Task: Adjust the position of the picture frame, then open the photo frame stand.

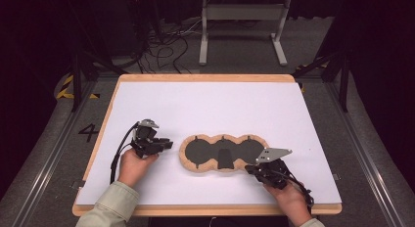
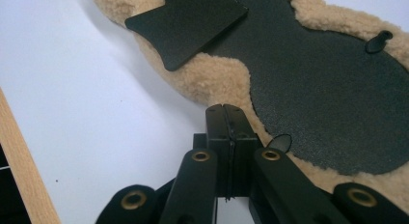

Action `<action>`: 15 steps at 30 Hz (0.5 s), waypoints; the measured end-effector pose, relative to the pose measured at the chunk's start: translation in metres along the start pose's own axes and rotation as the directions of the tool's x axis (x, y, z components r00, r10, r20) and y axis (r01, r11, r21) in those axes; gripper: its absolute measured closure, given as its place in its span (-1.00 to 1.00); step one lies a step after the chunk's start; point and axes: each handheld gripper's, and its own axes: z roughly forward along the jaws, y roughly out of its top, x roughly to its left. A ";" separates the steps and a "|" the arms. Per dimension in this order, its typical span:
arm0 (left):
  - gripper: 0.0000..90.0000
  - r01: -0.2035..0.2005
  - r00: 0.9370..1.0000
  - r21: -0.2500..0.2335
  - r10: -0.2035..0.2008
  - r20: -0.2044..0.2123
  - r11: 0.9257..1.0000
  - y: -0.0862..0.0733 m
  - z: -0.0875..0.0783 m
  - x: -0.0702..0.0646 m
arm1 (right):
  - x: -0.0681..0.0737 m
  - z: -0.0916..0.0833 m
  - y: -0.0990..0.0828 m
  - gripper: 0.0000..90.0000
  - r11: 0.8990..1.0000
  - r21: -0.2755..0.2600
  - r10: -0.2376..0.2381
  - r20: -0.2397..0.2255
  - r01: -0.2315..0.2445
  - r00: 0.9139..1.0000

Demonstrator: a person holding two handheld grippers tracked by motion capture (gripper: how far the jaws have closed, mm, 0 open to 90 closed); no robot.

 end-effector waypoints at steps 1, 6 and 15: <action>0.58 0.002 1.000 -0.011 -0.002 0.005 1.000 0.000 -0.001 -0.001 | 0.002 -0.002 0.000 1.00 1.000 -0.008 -0.005 0.009 0.005 1.000; 0.53 -0.036 0.999 -0.059 0.037 0.013 0.998 0.001 -0.006 -0.005 | 0.003 -0.015 0.005 1.00 0.998 -0.069 -0.012 -0.011 0.011 1.000; 0.40 -0.132 0.991 -0.134 0.133 0.001 0.982 0.002 -0.017 -0.014 | 0.010 -0.017 0.010 1.00 0.996 -0.079 -0.036 -0.038 0.033 0.999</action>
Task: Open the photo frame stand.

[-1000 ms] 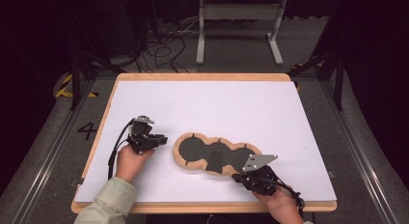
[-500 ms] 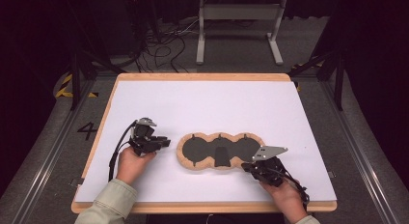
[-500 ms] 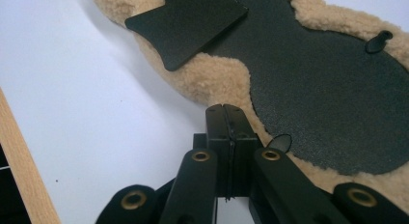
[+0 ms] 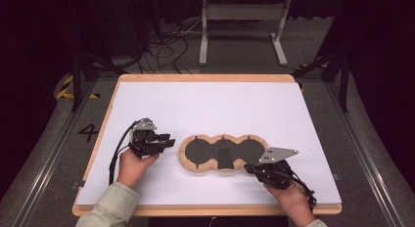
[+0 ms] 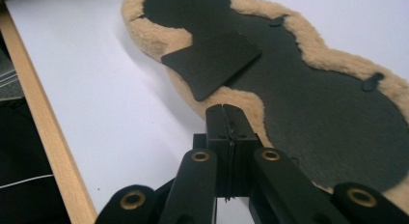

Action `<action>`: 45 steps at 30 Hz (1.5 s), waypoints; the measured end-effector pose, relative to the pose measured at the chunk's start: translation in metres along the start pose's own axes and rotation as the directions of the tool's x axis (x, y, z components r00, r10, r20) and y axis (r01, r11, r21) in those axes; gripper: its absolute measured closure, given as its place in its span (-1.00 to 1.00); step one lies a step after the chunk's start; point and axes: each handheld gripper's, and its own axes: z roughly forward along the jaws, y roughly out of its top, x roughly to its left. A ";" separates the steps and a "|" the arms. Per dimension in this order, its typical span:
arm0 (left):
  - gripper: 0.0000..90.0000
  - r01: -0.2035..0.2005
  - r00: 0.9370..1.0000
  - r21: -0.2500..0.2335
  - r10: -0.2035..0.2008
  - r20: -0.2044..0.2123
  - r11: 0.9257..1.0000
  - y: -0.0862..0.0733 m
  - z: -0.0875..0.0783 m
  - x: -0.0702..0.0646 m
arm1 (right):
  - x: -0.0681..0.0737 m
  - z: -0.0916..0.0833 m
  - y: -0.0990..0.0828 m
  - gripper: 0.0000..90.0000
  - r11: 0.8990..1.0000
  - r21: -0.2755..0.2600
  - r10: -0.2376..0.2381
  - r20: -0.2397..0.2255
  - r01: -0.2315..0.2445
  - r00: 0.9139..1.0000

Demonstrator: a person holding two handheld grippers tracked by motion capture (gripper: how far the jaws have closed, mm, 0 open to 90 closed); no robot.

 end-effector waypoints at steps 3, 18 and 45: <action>0.37 -0.001 1.000 -0.016 0.000 -0.004 1.000 0.000 -0.002 -0.001 | 0.004 0.006 0.002 1.00 1.000 0.006 -0.012 -0.019 0.012 1.000; 0.21 -0.009 1.000 -0.045 0.009 0.002 0.999 -0.001 -0.003 -0.002 | 0.009 0.039 0.003 1.00 0.994 0.109 0.000 -0.073 0.008 0.997; 0.06 0.030 0.999 -0.032 -0.029 0.014 0.999 -0.002 0.003 0.001 | 0.003 0.034 0.005 1.00 0.998 0.053 0.020 -0.049 -0.017 0.999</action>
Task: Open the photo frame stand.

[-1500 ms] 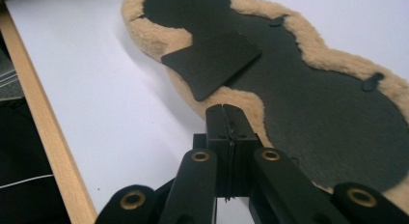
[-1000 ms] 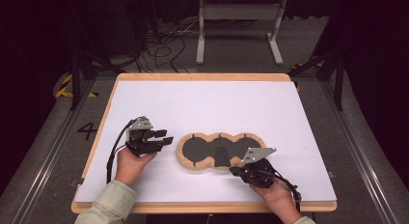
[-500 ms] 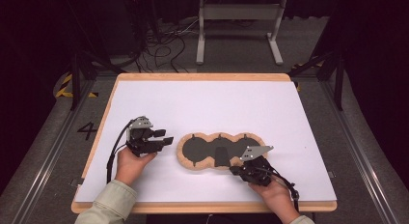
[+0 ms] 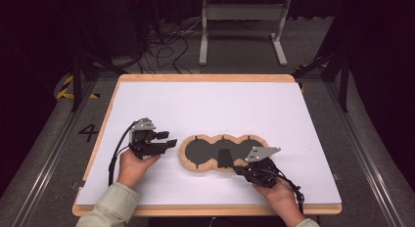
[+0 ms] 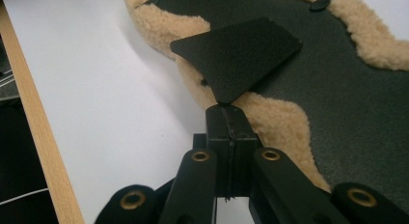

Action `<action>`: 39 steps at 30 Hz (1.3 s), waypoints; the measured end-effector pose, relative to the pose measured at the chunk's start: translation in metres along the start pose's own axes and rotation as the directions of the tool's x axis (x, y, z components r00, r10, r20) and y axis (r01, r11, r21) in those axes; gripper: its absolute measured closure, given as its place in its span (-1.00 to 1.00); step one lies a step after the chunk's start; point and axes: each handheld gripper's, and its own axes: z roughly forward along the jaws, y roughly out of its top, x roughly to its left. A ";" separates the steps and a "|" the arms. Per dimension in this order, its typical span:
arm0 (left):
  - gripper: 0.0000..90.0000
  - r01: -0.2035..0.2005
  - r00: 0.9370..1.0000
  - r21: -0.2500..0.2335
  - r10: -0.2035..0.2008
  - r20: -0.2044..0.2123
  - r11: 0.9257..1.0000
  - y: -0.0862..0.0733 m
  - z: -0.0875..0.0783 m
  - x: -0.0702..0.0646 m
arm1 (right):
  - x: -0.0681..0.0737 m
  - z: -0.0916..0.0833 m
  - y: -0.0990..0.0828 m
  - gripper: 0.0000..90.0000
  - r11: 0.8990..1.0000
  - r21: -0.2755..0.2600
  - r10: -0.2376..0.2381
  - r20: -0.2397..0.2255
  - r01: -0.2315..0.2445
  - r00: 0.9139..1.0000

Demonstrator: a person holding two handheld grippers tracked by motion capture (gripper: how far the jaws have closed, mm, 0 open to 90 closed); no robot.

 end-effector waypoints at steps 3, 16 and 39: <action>0.06 -0.002 1.000 0.001 0.002 0.001 1.000 0.000 0.000 0.000 | -0.001 -0.002 0.002 1.00 1.000 -0.018 0.009 0.000 -0.009 1.000; 0.05 0.003 1.000 0.006 -0.003 -0.002 1.000 0.000 0.001 0.000 | 0.001 -0.008 0.007 1.00 0.997 -0.074 0.008 0.034 -0.005 0.999; 0.04 0.022 1.000 0.020 -0.022 -0.009 1.000 -0.001 0.001 -0.001 | -0.001 -0.018 0.007 1.00 0.994 -0.112 0.001 0.060 0.006 0.998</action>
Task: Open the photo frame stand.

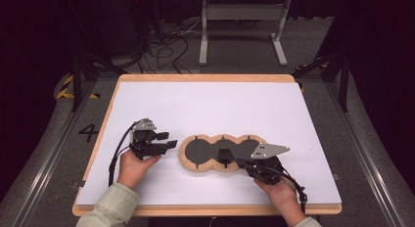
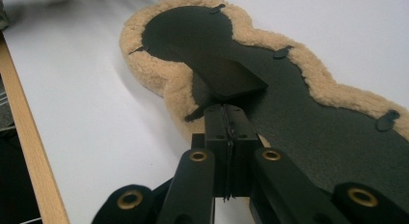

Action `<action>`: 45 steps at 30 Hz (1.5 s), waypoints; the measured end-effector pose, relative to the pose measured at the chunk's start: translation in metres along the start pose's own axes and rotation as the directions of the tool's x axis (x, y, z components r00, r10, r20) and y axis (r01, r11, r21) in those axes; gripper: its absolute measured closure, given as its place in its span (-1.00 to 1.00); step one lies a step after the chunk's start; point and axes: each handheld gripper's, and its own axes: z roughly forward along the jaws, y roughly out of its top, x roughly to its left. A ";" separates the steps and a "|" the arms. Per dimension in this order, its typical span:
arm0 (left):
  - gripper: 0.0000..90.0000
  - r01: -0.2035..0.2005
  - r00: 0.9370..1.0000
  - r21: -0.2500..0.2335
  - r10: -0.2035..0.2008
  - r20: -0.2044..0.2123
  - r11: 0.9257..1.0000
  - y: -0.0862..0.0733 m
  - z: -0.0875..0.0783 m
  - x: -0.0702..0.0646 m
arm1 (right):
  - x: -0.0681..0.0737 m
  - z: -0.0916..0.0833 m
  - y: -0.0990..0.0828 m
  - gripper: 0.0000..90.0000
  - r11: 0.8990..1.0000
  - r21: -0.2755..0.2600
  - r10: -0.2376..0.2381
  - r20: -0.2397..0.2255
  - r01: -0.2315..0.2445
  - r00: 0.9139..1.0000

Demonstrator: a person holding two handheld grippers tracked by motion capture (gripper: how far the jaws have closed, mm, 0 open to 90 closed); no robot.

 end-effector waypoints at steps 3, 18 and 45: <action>0.04 0.013 1.000 0.003 -0.013 -0.002 1.000 0.000 -0.002 -0.001 | -0.003 -0.007 0.002 1.00 1.000 -0.003 0.003 0.014 -0.003 1.000; 0.06 0.038 0.999 -0.052 -0.038 0.008 0.998 0.002 -0.023 -0.020 | -0.036 -0.047 0.025 0.78 0.994 -0.094 0.060 0.092 -0.051 0.994; -0.21 0.142 0.988 0.071 -0.146 0.054 0.987 -0.006 -0.004 -0.026 | -0.088 -0.026 -0.003 -0.12 0.963 0.037 0.261 0.108 -0.266 0.959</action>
